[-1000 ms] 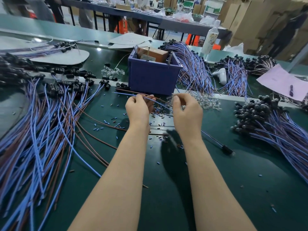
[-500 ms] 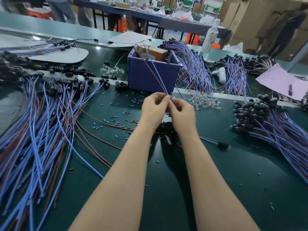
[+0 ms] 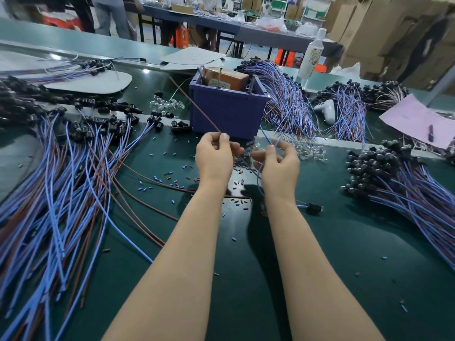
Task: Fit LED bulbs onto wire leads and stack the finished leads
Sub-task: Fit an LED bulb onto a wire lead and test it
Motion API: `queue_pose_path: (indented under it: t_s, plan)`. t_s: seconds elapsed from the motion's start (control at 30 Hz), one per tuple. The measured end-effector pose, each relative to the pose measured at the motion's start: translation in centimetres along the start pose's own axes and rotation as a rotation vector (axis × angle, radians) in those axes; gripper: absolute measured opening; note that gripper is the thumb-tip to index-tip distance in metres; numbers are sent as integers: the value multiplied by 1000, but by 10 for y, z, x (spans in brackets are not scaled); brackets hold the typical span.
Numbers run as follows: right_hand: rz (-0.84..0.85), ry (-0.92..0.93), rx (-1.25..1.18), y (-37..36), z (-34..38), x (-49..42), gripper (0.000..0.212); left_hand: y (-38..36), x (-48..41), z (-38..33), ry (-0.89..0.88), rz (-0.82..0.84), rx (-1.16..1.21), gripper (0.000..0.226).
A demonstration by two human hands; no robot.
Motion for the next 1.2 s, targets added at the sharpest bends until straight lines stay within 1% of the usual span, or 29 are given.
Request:
queue_pose_path:
  t_s: [0.07,0.13,0.23,0.33,0.53,1.2]
  plan:
    - [40,38,129,-1,1,2,29,2,-2,0,-6,-15,-23,12]
    - [113,85,246,-5,3,6,37,4,-4,1,-26,-11,-84,14]
    - [197,137,373,-10,7,11,37,6,-6,3,-23,10,-140,15]
    - [227,162,467,-10,9,13,36,5,-7,6,8,43,-173,16]
    - [243,136,453,-11,10,15,34,5,-9,9,27,79,-202,16]
    - [242,132,446,-12,11,19,31,2,-6,9,22,102,-221,17]
Point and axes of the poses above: each hand's wrist, its own x-axis away from the middle knuckle, its own y-axis out of the back of the hand, z = x × y, the point moved 2 cm from there along -x, towards the middle knuckle, and after that the axes turned 8 degrees about x, right-handed, at the moved point
